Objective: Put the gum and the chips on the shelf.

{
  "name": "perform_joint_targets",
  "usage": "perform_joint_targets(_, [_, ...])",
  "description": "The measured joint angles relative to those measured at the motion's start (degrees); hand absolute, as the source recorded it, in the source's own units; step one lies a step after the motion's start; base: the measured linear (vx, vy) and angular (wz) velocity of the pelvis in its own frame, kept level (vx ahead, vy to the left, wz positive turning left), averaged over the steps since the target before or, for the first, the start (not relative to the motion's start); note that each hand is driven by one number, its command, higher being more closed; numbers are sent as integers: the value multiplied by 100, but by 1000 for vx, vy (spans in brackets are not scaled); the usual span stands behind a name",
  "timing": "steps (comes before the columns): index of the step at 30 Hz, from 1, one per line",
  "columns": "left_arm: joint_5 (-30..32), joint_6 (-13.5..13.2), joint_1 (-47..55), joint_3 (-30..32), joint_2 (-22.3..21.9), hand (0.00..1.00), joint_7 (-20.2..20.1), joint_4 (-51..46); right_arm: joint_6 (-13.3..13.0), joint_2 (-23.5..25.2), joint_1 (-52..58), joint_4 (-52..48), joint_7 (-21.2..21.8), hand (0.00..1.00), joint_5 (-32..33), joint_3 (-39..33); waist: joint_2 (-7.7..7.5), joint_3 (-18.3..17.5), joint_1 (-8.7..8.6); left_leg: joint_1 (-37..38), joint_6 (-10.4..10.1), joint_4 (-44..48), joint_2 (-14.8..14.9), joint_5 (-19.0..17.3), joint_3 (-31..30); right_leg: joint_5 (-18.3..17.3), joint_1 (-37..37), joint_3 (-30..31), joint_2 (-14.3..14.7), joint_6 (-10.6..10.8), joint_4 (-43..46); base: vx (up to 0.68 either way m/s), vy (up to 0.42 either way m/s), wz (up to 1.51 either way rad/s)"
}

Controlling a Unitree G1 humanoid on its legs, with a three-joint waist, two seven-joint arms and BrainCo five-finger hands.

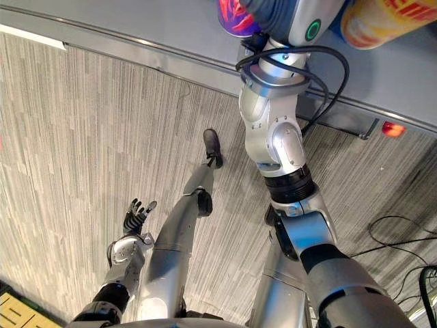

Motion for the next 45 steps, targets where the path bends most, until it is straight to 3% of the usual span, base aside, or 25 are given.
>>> perform_joint_targets(7, [-44,-64,-27,186,-22,0,83,-81,-29,0,22,117,-50,100,-233,105,0,0,-143,-284,-14,194,42,-98,84,-50,-371,151,26,23,177,-61,-64,-3])
perform_joint_targets(17, [-67,-129,-30,253,-71,0,165,-124,-350,18,43,232,-256,100,-449,124,-1,-2,-118,-474,-55,255,-5,-91,44,-63,-553,158,-19,6,335,-45,-62,5])
perform_joint_targets(33, [-64,-123,-31,351,-94,0,202,-126,-327,171,66,254,-433,100,-438,-15,-8,-63,-115,-671,-26,461,14,-139,-33,-111,-641,127,-29,-14,365,-56,-66,1])
perform_joint_targets(36, [-63,-123,-30,420,-144,0,217,-75,-335,199,169,261,-434,100,-437,-14,-11,-273,-103,-835,-11,551,29,-168,-53,-97,-760,117,-23,-18,365,-60,-62,0])
perform_joint_targets(37, [-63,-123,-31,421,-144,0,217,-75,-335,199,174,270,-434,0,-437,-16,-10,-275,-105,-837,-2,572,34,-179,-54,-96,-755,117,-23,-18,369,-60,-58,-4])
perform_joint_targets(45, [-63,-122,-33,436,-153,0,279,-73,-265,368,365,618,-331,0,-431,-5,-13,-312,-100,-842,10,620,79,-212,-49,-105,-739,122,17,4,358,-65,-73,-3])
